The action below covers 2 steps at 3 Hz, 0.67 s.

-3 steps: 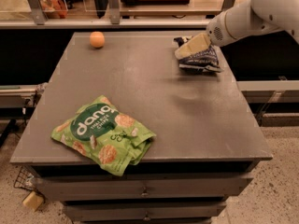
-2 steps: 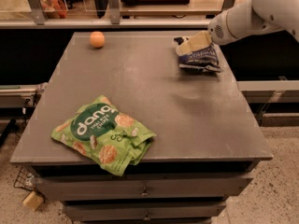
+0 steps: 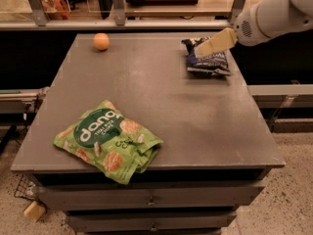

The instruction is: Move blue chip bag near green rice chip bag

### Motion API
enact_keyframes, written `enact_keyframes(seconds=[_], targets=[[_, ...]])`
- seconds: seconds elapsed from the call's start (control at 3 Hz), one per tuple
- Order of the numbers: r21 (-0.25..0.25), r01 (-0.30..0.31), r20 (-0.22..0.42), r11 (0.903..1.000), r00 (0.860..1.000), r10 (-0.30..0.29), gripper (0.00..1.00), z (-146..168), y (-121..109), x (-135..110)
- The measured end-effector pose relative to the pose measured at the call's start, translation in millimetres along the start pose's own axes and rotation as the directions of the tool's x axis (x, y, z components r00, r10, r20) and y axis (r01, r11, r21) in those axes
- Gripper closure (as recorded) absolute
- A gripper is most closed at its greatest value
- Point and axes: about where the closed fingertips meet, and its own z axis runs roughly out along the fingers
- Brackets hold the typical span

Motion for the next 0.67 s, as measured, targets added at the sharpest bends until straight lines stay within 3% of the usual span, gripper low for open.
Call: enact_keyframes(seconds=[0.33, 0.67], targets=[[-0.022, -0.009, -0.021, 0.9997, 1.0, 0.009, 0.0, 27.7, -2.1, 7.3], [-0.02, -0.008, -0.019, 0.9998, 1.0, 0.007, 0.0, 25.8, -1.6, 6.4]])
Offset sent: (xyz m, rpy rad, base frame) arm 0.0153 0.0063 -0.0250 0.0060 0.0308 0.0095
